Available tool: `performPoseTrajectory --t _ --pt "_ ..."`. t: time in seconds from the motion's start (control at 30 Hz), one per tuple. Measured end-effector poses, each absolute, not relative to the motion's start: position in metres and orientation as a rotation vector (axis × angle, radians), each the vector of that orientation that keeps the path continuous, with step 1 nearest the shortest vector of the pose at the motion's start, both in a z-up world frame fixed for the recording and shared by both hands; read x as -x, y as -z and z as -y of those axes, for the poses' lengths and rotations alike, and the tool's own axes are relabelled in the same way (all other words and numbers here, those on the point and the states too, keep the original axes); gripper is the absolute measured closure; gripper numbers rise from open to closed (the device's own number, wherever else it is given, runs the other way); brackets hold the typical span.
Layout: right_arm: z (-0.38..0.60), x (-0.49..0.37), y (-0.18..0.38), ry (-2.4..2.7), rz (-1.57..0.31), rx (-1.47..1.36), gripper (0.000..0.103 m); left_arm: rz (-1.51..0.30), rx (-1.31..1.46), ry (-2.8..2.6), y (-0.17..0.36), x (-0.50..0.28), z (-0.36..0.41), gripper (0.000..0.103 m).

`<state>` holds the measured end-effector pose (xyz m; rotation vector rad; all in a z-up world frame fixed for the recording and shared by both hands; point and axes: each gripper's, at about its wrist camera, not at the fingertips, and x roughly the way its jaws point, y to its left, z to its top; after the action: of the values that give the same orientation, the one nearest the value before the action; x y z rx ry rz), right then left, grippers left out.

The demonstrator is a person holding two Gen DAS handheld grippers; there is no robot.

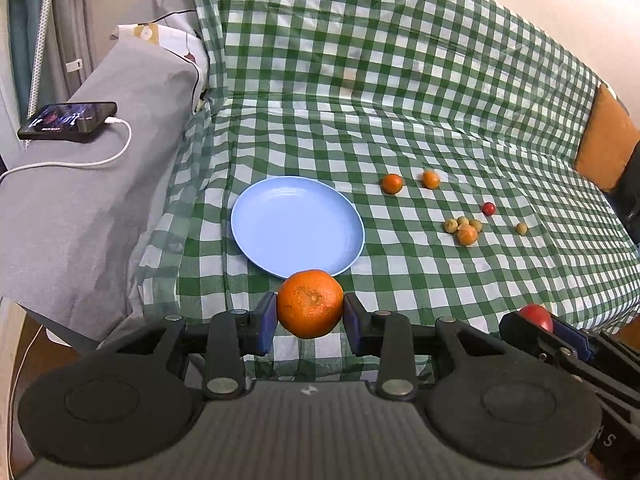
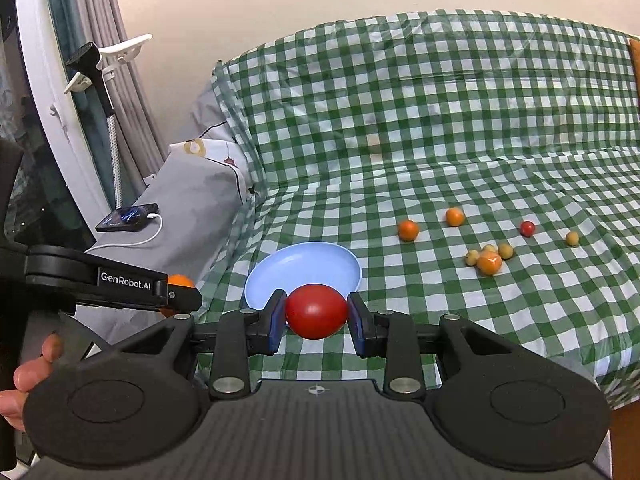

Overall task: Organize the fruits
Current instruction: 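Carry the orange with the left gripper and the tomato with the right gripper to the plate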

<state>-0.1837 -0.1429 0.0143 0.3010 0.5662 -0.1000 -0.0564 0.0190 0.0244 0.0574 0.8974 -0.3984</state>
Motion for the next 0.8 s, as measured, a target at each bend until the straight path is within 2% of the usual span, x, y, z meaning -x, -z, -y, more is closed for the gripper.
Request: performPoseTrajectory --t 0.4,0.8 --pt "0.141 0.171 -0.012 0.094 -0.58 -0.282 0.069 -0.911 -0.069 0.398 -0.021 0.049 -0.015 0.064" --pt "0.159 0.11 0.015 0.075 -0.65 -0.316 0.069 -0.954 -0.058 0.353 -0.011 -0.012 -0.011 0.064"
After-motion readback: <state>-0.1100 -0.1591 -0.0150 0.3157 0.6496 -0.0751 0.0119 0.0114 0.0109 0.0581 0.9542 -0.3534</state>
